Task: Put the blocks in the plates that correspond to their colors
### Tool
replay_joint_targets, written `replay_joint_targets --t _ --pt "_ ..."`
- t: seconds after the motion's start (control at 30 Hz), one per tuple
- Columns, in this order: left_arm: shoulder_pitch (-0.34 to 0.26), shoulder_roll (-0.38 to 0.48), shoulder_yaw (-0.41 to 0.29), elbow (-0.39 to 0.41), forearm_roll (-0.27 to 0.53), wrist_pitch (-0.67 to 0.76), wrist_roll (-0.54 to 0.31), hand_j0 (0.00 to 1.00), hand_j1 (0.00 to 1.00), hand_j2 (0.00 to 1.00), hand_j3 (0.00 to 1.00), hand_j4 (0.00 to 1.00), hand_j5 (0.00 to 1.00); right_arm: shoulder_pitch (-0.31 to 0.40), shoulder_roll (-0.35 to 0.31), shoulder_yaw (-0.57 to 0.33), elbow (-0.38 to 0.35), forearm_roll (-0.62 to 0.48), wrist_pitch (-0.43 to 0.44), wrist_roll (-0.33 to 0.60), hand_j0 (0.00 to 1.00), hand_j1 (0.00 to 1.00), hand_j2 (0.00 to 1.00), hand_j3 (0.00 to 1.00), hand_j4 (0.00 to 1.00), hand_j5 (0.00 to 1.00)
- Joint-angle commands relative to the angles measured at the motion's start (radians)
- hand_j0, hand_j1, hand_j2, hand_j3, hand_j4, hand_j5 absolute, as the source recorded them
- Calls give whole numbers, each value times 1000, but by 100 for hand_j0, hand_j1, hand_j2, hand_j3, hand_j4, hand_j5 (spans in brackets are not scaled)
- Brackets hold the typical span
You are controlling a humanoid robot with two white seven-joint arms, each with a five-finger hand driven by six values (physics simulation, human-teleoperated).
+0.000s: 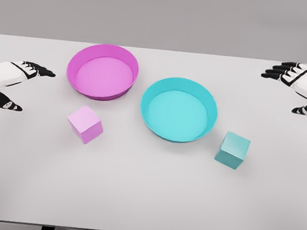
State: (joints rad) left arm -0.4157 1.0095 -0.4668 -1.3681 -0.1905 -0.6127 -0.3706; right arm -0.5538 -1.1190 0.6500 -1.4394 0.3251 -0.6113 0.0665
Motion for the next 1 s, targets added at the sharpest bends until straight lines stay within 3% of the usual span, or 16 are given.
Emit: replay_joint_targets --t 0.0,0.1,0.27,0.43,0.57,0.6,0.73,0.83,0.97 --pt "0 1 1 0 6 2 -1 100 100 100 100 100 100 0 -4 2 1 -6 0 -1 100 100 100 100 100 100" --pt "3 -2 -1 -5 6 2 -1 100 100 100 100 100 100 0 -2 0 1 -6 0 -1 100 100 100 100 100 100" --pt "-3 -14 -84 -155 6 2 -1 100 100 100 100 100 100 -34 -36 31 1 -9 0 -1 100 100 100 100 100 100" --pt "-9 -48 -87 -177 5 2 -1 100 100 100 100 100 100 -448 -136 535 1 -14 0 -4 100 100 100 100 100 100" --pt "-8 -101 -87 -180 5 2 -63 100 100 100 100 100 100 -656 -136 801 -33 -14 0 -2 100 100 100 100 100 100" --pt "-8 -106 -88 -180 5 2 -71 100 100 100 100 100 100 -673 -133 844 -45 -14 0 -2 100 100 100 100 100 100" --pt "-21 -129 -130 -181 3 2 -71 100 100 100 100 100 100 -683 -134 856 -101 -14 0 -1 100 100 100 100 100 100" --pt "-31 -175 -142 -181 -90 2 -70 100 100 100 100 100 100 -703 -142 852 -130 -15 0 -1 100 100 100 100 100 100" --pt "-31 -177 -145 -178 -109 2 -70 100 100 100 100 100 100 -701 -148 850 -180 -17 0 -1 100 100 100 100 100 100"
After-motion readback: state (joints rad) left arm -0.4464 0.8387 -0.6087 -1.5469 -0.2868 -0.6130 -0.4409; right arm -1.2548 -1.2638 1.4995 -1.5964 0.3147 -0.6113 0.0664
